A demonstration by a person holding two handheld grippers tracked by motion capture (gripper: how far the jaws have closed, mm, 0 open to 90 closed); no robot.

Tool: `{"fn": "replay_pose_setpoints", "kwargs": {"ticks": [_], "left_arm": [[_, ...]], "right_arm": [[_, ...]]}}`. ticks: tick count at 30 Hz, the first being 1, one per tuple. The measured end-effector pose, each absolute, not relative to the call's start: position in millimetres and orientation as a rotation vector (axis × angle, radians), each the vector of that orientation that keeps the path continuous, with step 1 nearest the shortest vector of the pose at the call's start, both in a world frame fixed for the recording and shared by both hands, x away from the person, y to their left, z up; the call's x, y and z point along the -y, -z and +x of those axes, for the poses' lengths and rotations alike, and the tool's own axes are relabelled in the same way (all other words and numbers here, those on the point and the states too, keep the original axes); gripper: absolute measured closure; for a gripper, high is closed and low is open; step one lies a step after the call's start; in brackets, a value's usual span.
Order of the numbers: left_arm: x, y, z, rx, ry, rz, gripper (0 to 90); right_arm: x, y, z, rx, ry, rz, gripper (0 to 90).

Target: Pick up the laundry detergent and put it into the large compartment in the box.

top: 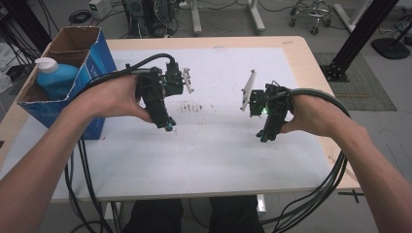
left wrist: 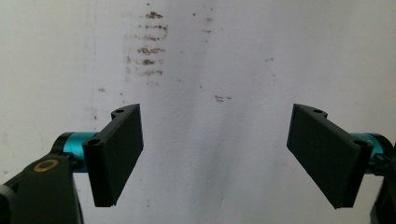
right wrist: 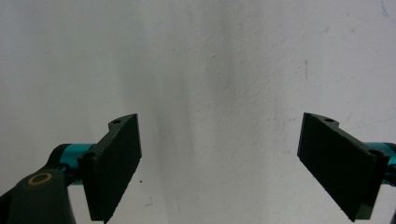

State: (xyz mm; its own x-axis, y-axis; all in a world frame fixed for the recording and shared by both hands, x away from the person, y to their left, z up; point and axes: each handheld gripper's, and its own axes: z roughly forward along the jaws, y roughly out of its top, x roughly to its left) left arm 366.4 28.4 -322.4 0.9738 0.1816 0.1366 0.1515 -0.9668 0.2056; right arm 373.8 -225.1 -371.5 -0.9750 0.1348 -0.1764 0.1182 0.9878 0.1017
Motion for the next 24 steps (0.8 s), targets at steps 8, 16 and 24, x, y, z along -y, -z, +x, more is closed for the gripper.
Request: {"fn": "replay_pose_setpoints", "kwargs": {"ticks": [8,16,24], "left_arm": [[-27,342,359,-0.275,-0.202,2.918,18.7],[-28,350,355,-0.292,-0.197,2.924,18.7],[-29,349,354,-0.288,-0.206,2.921,18.7]], "right_arm": [[223,369,375,-2.948,-0.164,0.198,12.9],[221,366,374,-2.947,-0.158,0.191,12.8],[220,367,377,-2.948,-0.162,0.175,12.9]]}}
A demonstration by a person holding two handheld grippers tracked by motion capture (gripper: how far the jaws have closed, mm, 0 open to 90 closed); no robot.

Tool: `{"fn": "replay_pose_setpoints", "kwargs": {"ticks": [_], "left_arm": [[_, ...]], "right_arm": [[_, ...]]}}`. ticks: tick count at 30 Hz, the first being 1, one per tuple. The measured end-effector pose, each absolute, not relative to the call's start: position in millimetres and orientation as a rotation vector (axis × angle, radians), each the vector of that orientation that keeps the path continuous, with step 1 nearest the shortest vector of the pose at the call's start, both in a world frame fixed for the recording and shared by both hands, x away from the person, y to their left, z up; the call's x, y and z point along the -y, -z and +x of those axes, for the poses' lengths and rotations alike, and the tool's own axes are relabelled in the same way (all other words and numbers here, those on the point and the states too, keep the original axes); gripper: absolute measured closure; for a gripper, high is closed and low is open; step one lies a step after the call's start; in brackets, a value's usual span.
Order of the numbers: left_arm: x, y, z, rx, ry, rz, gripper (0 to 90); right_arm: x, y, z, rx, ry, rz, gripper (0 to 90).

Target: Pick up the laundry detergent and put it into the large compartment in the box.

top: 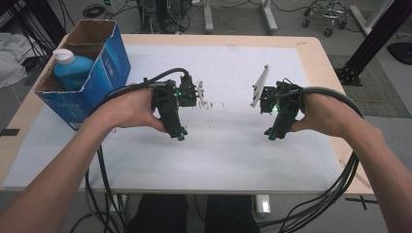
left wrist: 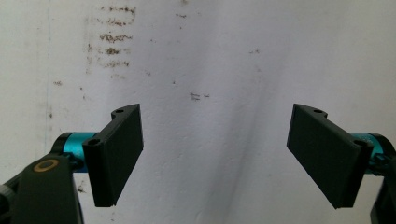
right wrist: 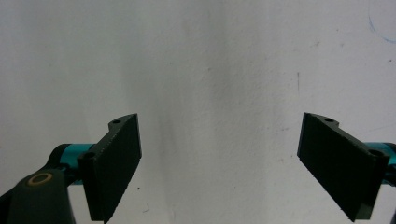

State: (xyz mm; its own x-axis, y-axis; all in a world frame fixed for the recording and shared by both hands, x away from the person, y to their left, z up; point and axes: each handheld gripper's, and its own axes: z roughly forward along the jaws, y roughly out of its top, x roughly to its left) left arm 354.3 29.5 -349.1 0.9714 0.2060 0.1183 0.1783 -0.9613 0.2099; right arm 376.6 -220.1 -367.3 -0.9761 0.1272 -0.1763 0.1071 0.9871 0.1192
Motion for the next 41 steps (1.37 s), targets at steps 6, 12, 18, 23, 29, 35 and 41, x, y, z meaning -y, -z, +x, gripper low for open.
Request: {"fn": "replay_pose_setpoints", "kwargs": {"ticks": [6,12,18,23,29,35,41], "left_arm": [[-30.6,350.1,355.5,-0.297,-0.198,2.926,18.7],[-29.8,350.6,355.6,-0.296,-0.189,2.926,18.7],[-29.3,351.0,355.0,-0.288,-0.187,2.931,18.7],[-30.9,349.7,354.5,-0.297,-0.185,2.923,18.7],[-30.4,349.8,354.4,-0.292,-0.183,2.926,18.7],[-28.1,348.5,355.8,-0.282,-0.174,2.921,18.7],[-30.2,347.0,356.0,-0.296,-0.185,2.916,18.7]], "right_arm": [[217.8,368.9,377.3,-2.952,-0.151,0.181,12.9],[217.2,368.7,376.6,-2.949,-0.156,0.173,12.9],[217.2,367.7,375.3,-2.949,-0.154,0.172,12.9],[216.2,368.4,375.2,-2.95,-0.156,0.183,12.8],[215.7,368.0,375.4,-2.949,-0.152,0.172,12.9],[214.9,368.0,375.0,-2.947,-0.158,0.178,12.9],[214.6,367.2,374.8,-2.944,-0.162,0.17,12.9]]}}
